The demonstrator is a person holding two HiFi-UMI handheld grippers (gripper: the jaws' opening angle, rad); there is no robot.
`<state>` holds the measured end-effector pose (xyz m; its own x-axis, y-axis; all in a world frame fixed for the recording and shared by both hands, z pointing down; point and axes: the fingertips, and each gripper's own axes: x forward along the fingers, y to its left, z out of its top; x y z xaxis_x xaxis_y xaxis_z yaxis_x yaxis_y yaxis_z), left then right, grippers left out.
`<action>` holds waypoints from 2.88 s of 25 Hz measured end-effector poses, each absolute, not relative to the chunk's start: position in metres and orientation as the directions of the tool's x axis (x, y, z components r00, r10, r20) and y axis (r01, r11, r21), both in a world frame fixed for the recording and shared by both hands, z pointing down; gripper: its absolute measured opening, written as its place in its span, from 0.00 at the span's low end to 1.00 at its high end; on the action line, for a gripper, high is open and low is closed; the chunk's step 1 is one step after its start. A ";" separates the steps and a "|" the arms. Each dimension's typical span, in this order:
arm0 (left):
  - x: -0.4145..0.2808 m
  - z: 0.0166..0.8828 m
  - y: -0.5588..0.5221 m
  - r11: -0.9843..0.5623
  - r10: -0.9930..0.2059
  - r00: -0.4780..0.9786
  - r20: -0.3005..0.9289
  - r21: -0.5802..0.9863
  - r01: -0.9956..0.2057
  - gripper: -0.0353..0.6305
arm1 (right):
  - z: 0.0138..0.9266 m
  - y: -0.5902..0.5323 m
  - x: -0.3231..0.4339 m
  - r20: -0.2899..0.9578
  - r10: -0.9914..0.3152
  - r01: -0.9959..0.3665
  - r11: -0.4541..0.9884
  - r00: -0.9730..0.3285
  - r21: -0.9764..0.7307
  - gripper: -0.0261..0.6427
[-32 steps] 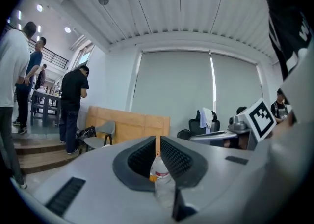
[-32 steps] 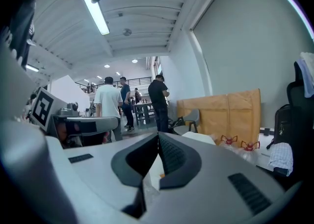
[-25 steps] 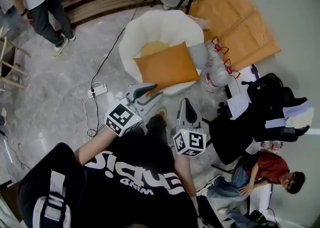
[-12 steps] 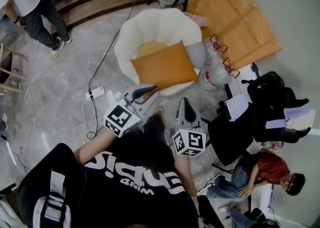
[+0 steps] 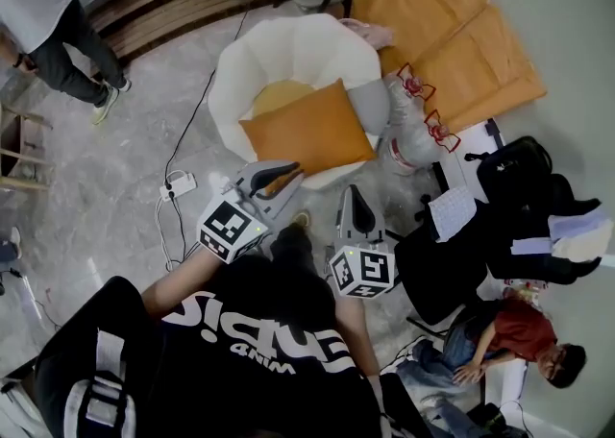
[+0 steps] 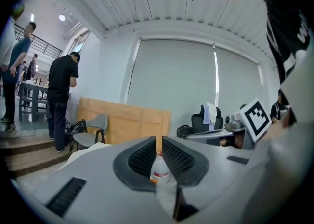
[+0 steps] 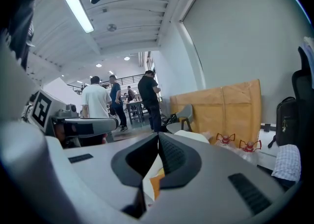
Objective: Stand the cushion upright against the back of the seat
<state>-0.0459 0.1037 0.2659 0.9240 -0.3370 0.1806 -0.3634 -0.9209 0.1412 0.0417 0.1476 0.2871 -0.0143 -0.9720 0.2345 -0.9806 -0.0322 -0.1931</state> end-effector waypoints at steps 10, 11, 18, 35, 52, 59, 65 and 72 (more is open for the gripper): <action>0.031 0.266 0.051 -0.910 -0.370 0.906 0.204 0.118 -0.398 0.11 | 0.291 0.098 0.119 0.228 -0.972 -0.976 0.006 -0.057 -0.219 0.07; 0.037 0.264 0.048 -0.908 -0.375 0.903 0.210 0.114 -0.403 0.11 | 0.291 0.094 0.125 0.226 -0.972 -0.975 0.014 -0.065 -0.223 0.07; 0.052 0.263 0.032 -0.865 -0.465 0.856 0.225 0.088 -0.493 0.09 | 0.301 0.071 0.148 0.214 -0.965 -0.963 0.096 -0.152 -0.253 0.07; 0.048 0.275 -0.031 -0.840 -0.488 0.836 0.251 0.124 -0.528 0.08 | 0.308 0.009 0.147 0.258 -0.950 -0.962 0.113 -0.178 -0.249 0.07; 0.017 0.307 -0.159 -0.867 -0.446 0.870 0.210 0.141 -0.479 0.08 | 0.320 -0.100 0.112 0.358 -0.920 -0.984 0.117 -0.158 -0.132 0.07; 0.029 0.332 -0.194 -0.883 -0.413 0.874 0.257 0.124 -0.453 0.08 | 0.340 -0.124 0.120 0.382 -0.914 -0.985 0.086 -0.136 -0.147 0.07; 0.052 0.359 -0.206 -0.890 -0.371 0.876 0.308 0.150 -0.430 0.08 | 0.359 -0.142 0.133 0.390 -0.912 -0.982 0.062 -0.129 -0.181 0.07; 0.088 0.407 -0.213 -0.913 -0.278 0.877 0.391 0.175 -0.368 0.08 | 0.403 -0.148 0.156 0.400 -0.905 -0.967 0.045 -0.146 -0.251 0.07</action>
